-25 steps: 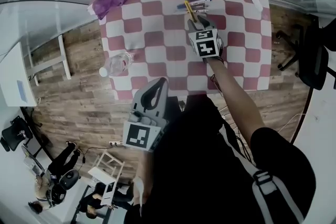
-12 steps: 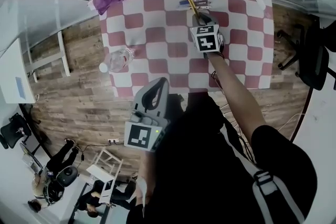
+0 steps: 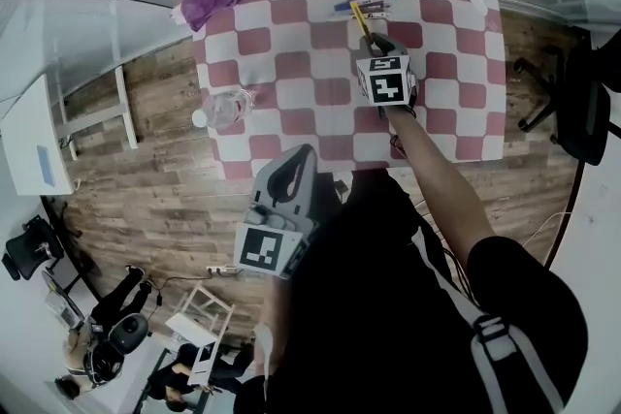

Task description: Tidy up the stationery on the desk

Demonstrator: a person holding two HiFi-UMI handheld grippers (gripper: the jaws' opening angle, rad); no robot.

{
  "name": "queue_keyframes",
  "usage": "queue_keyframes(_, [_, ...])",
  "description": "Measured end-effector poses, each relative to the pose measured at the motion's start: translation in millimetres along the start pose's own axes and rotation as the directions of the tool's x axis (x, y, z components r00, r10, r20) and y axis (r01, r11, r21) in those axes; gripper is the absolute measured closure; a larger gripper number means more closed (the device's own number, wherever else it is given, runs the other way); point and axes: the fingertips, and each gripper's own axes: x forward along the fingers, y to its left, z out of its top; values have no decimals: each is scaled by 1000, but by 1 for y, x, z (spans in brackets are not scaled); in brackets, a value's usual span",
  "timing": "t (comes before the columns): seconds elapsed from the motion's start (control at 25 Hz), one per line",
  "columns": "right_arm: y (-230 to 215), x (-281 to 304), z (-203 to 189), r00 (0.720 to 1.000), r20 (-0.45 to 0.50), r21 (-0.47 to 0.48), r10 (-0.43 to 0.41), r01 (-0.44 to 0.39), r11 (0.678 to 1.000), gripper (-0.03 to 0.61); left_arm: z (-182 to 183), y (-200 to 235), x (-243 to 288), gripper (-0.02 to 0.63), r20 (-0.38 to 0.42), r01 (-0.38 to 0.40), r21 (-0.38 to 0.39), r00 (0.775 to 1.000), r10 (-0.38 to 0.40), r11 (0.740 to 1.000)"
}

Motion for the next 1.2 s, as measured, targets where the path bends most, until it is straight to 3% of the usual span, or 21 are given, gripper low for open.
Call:
queue_keyframes(0.32, [27, -26, -35, 999, -17, 78, -37, 38, 996, 502, 8, 6, -17, 580, 13, 69, 58, 997, -70, 996])
queue_keyframes(0.88, [99, -51, -89, 992, -92, 175, -87, 102, 979, 502, -8, 31, -60, 580, -36, 202, 93, 979, -200, 975])
queue_keyframes(1.2, [110, -53, -101, 985, -94, 203, -145, 162, 966, 499, -16, 40, -74, 580, -59, 258, 115, 966, -253, 959])
